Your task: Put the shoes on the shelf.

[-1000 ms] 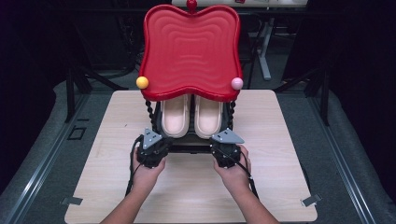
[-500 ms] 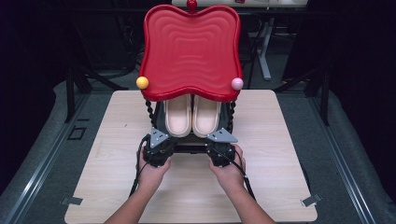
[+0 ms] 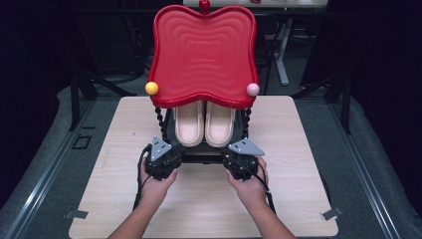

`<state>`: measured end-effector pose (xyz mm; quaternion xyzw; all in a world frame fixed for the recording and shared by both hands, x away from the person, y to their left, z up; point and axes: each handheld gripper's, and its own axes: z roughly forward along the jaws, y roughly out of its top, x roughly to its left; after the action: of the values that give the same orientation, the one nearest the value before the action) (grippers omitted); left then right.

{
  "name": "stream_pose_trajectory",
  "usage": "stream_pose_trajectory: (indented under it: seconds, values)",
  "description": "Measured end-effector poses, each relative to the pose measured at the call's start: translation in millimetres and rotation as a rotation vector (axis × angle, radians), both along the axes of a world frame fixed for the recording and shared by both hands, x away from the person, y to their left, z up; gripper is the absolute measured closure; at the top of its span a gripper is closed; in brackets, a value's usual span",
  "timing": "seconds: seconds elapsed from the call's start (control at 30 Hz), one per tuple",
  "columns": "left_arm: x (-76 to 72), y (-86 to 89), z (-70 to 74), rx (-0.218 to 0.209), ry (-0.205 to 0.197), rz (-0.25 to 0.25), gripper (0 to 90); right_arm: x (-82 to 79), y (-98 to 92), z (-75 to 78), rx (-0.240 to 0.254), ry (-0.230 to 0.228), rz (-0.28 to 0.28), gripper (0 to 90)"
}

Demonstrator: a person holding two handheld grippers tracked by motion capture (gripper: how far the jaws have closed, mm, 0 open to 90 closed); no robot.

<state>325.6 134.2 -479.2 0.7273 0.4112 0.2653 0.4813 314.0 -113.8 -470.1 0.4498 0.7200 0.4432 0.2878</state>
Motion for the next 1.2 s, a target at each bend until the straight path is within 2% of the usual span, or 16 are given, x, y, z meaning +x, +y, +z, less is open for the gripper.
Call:
stream_pose_trajectory:
  seconds: [0.1,0.2,0.33,0.53,0.97,1.2]
  values:
    - [0.3,1.5,4.9,-0.003,-0.008,0.013,69.6,0.2,-1.8,4.8,0.017,-0.012,-0.007,65.2]
    - [2.6,2.4,8.5,-0.005,-0.013,0.024,64.6,3.1,-3.8,8.9,0.034,-0.017,-0.014,62.2]
    - [5.9,2.4,11.2,-0.006,-0.012,0.032,62.5,7.0,-5.3,12.0,0.054,-0.022,-0.022,61.6]
    - [11.3,0.9,12.6,-0.007,-0.010,0.042,60.1,10.6,-5.4,13.9,0.054,-0.022,-0.035,60.0]
    - [19.9,-0.1,11.3,-0.040,0.008,0.058,54.6,16.6,-3.4,13.5,0.055,-0.012,-0.042,57.0]
    - [20.4,0.1,11.7,-0.047,0.001,0.061,53.8,19.6,-2.0,11.3,0.060,-0.005,-0.048,56.1]
